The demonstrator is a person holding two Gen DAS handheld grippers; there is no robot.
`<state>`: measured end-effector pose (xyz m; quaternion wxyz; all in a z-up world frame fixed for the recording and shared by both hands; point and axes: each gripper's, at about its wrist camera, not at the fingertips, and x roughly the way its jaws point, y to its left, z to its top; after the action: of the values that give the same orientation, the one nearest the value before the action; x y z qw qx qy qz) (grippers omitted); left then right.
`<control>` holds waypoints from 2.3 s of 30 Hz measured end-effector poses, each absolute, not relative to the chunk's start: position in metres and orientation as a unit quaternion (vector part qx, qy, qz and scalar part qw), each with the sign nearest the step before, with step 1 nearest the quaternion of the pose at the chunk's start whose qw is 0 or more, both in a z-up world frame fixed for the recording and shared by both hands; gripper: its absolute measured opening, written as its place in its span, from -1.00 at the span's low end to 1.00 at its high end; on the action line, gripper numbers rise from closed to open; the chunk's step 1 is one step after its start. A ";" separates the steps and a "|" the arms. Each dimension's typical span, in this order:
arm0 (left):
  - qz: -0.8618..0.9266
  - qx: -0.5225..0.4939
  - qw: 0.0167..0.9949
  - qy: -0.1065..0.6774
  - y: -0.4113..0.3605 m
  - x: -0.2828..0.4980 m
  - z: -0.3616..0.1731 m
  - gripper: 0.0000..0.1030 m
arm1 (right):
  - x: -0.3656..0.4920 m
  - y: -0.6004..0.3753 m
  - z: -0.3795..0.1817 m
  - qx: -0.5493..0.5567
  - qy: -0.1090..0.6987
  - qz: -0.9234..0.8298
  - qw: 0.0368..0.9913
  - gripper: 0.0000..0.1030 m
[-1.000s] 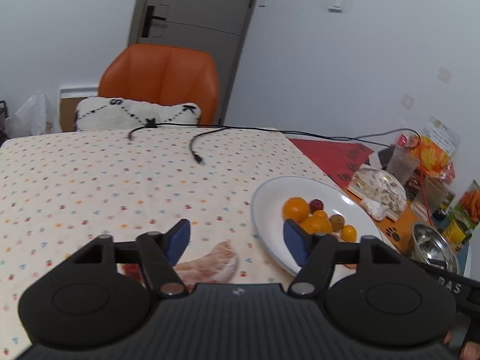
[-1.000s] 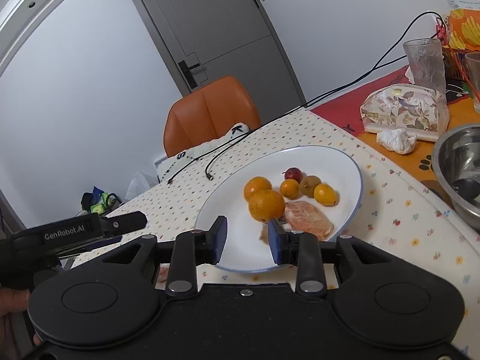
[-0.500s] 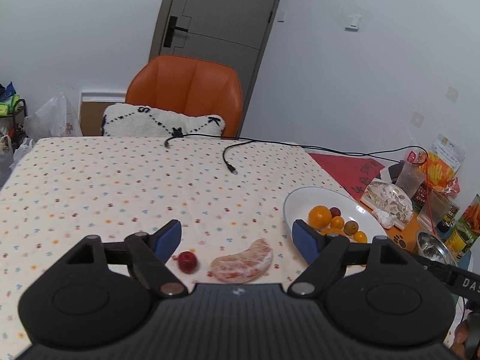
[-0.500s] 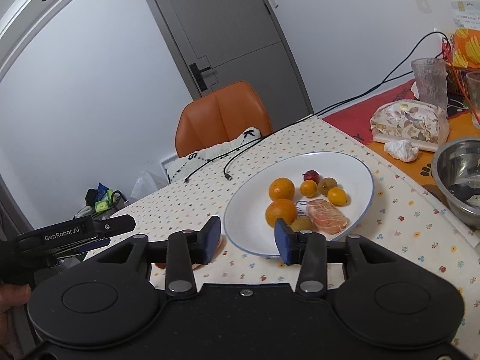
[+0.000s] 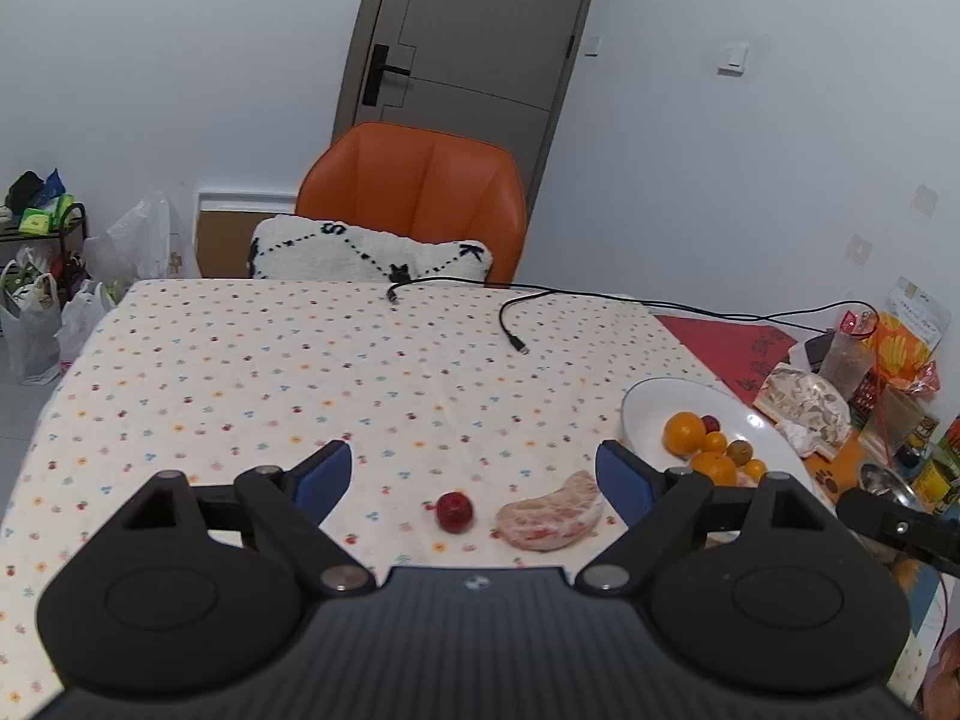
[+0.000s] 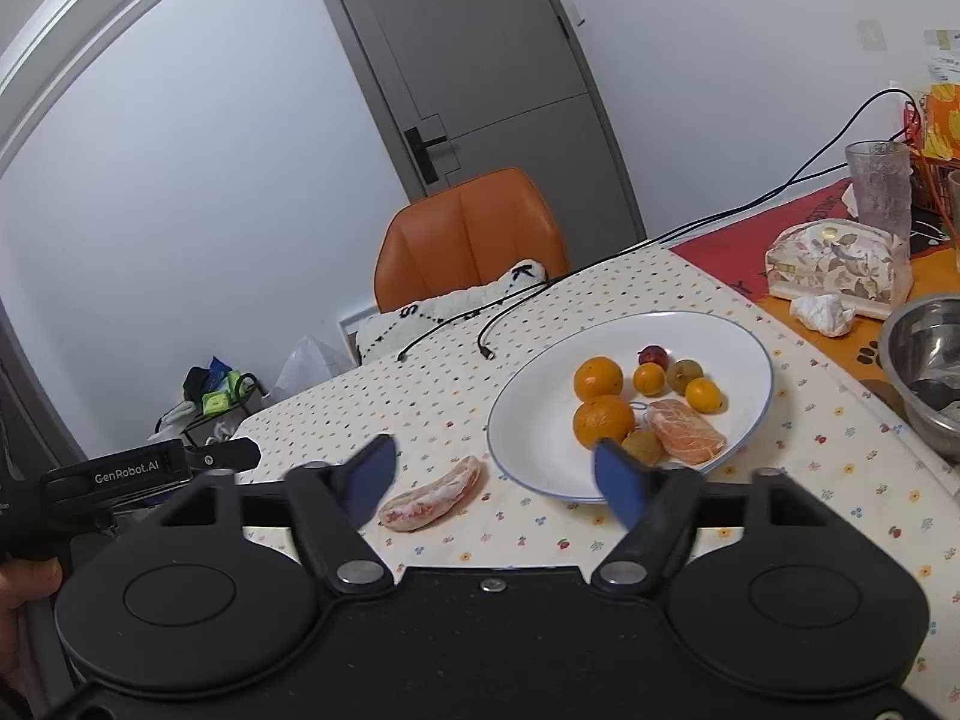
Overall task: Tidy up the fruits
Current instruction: 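Lift both open tools and move them to the red plum and pomelo segment, then close the left tool on the red plum while the right tool grasps the pink pomelo segment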
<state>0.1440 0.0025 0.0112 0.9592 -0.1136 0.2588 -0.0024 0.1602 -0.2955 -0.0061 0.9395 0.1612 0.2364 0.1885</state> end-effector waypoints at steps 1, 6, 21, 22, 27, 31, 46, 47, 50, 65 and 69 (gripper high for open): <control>0.000 -0.116 0.959 0.259 0.005 0.143 0.010 0.69 | 0.161 -0.295 -0.007 0.162 0.238 0.190 0.939 0.54; 0.013 -0.121 0.956 0.266 0.015 0.140 0.006 0.70 | 0.164 -0.295 -0.011 0.182 0.243 0.202 0.931 0.69; 0.004 -0.127 0.949 0.287 0.024 0.152 -0.014 0.69 | 0.178 -0.266 -0.028 0.157 0.280 0.224 0.920 0.75; 0.001 -0.134 0.948 0.290 0.025 0.154 -0.017 0.68 | 0.179 -0.263 -0.029 0.153 0.283 0.227 0.919 0.76; -0.005 -0.136 0.945 0.297 0.025 0.163 -0.029 0.59 | 0.185 -0.248 -0.036 0.130 0.289 0.237 0.918 0.85; -0.009 -0.141 0.942 0.304 0.028 0.170 -0.036 0.40 | 0.191 -0.237 -0.042 0.106 0.293 0.243 0.919 0.85; -0.040 -0.145 0.931 0.333 0.027 0.196 -0.061 -0.01 | 0.217 -0.209 -0.060 0.057 0.325 0.263 0.906 -0.22; -0.042 -0.144 0.930 0.335 0.027 0.197 -0.062 -0.02 | 0.218 -0.209 -0.061 0.055 0.326 0.261 0.907 -0.22; -0.045 -0.141 0.930 0.336 0.024 0.201 -0.064 -0.03 | 0.223 -0.207 -0.064 0.053 0.330 0.257 0.907 -0.22; -0.056 -0.143 0.929 0.337 0.018 0.222 -0.071 -0.49 | 0.242 -0.187 -0.069 0.019 0.327 0.265 0.907 -0.19; -0.056 -0.150 0.928 0.336 0.021 0.222 -0.070 -0.59 | 0.246 -0.182 -0.068 0.013 0.329 0.268 0.906 -0.15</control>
<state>0.2217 0.0214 -0.0702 0.9282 -0.1497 0.3361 -0.0562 0.2455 -0.1816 -0.0681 0.9055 0.0126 0.3290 0.2676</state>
